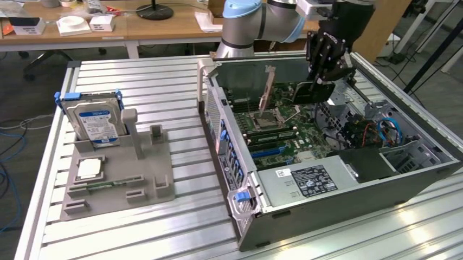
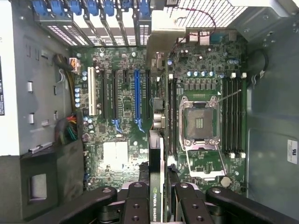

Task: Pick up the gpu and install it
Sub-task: 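Insert the gpu into the slot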

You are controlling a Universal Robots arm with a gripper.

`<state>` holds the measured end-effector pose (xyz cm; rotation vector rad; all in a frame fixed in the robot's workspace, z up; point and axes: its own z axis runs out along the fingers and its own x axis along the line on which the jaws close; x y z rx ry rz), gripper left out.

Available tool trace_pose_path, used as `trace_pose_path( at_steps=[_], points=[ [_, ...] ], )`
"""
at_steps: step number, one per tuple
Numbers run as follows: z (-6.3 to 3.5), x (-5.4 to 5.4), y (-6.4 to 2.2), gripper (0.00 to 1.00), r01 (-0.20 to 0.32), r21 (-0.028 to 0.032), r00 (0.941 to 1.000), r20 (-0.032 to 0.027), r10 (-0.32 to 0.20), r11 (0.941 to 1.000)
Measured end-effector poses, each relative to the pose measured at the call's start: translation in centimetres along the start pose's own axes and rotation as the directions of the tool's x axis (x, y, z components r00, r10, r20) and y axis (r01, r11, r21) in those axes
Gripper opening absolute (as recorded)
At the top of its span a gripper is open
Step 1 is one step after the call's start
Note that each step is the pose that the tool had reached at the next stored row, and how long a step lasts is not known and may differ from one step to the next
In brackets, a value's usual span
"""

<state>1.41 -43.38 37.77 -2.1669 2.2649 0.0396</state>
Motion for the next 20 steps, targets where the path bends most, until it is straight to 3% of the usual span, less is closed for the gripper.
trace_pose_path(
  at_steps=[13,20],
  points=[
    [2.34,0.0,-0.03,0.26,0.000,0.0023,1.0000,0.0003,0.000,1.0000],
    [2.65,0.0,-0.03,0.26,0.000,0.0022,1.0000,-0.0001,0.000,1.0000]
  ],
)
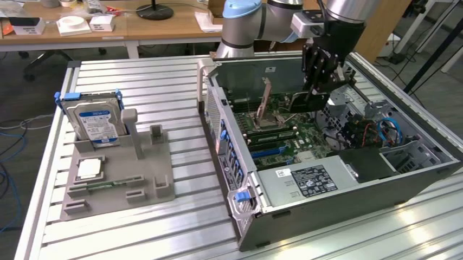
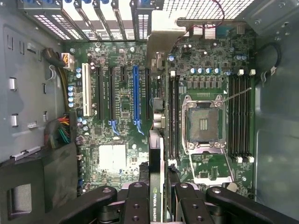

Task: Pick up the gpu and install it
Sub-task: 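Insert the gpu into the slot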

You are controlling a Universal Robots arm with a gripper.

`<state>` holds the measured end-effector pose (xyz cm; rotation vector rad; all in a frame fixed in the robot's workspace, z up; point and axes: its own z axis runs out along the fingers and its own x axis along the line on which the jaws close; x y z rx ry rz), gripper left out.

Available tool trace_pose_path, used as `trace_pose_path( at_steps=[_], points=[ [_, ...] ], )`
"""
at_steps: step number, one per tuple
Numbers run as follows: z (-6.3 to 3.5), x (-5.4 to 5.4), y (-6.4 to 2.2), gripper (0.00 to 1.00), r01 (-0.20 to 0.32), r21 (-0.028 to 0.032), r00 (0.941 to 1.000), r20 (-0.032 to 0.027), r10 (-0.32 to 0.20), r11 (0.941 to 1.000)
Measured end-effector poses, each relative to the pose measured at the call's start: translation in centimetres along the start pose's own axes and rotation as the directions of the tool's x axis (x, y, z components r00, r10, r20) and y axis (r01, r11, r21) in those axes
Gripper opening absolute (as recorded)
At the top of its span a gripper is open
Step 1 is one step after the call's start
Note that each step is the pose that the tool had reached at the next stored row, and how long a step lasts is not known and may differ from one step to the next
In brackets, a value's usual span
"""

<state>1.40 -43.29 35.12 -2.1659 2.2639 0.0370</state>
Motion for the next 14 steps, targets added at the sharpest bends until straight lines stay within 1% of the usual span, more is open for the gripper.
trace_pose_path(
  at_steps=[3,5,6,7,8,14],
  points=[
    [0.08,0.0,0.00,0.26,0.000,0.0003,1.0000,0.0006,0.000,1.0000],
    [0.39,0.0,0.00,0.26,-0.001,0.0008,1.0000,0.0015,0.001,1.0000],
    [0.50,0.1,0.03,0.26,-0.001,0.0036,1.0000,0.0016,0.001,1.0000],
    [0.60,0.1,0.06,0.26,-0.001,0.0080,1.0000,0.0019,0.001,1.0000],
    [0.75,0.2,0.07,0.26,-0.001,0.0098,1.0000,0.0018,0.001,1.0000],
    [1.84,0.6,0.14,0.26,-0.001,0.0100,1.0000,0.0019,0.001,0.9999]
  ],
)
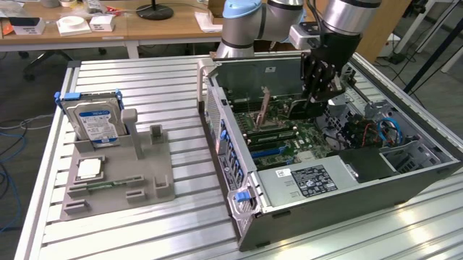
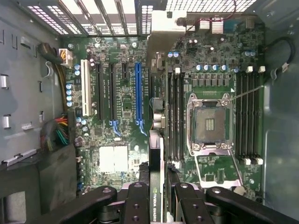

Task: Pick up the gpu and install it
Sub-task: 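Insert the gpu into the slot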

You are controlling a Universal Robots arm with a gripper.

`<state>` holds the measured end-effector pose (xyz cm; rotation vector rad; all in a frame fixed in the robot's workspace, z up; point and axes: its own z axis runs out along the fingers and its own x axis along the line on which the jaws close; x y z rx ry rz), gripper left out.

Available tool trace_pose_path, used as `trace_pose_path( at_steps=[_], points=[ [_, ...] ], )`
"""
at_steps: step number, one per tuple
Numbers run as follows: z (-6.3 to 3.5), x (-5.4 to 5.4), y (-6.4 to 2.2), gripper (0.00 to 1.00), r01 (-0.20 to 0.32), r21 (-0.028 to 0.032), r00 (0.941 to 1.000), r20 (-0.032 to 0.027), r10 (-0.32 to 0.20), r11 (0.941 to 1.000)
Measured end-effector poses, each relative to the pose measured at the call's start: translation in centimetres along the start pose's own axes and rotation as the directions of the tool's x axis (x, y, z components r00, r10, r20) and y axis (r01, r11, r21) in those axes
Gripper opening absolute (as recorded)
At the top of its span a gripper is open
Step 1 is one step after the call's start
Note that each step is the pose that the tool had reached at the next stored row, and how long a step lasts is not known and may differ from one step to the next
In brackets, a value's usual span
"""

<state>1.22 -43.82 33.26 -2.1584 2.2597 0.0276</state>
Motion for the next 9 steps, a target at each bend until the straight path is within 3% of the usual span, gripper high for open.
trace_pose_path(
  at_steps=[4,9],
  points=[
    [0.73,0.1,0.25,0.26,0.000,0.0000,1.0000,-0.0001,0.000,1.0000],
    [1.60,1.4,0.60,0.26,0.000,0.0000,1.0000,0.0000,0.000,1.0000]
  ],
)
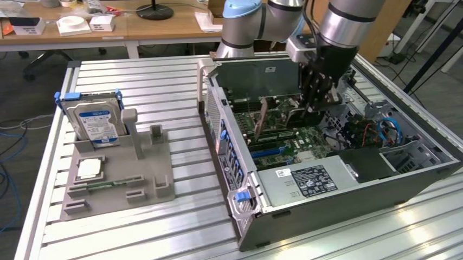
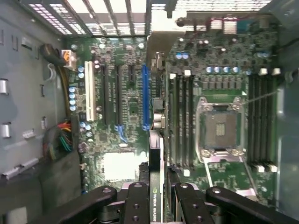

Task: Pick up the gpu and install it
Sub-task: 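Insert the gpu into the slot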

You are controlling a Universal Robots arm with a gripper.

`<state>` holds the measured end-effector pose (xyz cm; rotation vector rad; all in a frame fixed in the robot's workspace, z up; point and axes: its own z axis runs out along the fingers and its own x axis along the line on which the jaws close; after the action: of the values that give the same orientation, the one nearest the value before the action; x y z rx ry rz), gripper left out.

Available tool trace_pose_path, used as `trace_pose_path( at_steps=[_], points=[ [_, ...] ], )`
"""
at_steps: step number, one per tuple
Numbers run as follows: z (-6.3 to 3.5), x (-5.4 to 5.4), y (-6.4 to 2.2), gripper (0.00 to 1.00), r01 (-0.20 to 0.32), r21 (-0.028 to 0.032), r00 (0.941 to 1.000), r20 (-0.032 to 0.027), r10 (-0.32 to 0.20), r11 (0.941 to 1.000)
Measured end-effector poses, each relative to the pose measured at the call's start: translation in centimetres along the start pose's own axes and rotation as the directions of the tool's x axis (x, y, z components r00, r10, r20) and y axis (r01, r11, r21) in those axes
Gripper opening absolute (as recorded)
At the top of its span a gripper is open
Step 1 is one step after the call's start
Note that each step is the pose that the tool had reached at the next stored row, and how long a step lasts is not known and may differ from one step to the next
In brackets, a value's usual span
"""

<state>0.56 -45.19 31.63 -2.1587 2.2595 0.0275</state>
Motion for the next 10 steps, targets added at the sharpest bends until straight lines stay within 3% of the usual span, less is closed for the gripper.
trace_pose_path(
  at_steps=[10],
  points=[
    [1.63,0.6,3.27,0.26,0.000,0.0001,1.0000,-0.0024,0.000,1.0000]
  ],
)
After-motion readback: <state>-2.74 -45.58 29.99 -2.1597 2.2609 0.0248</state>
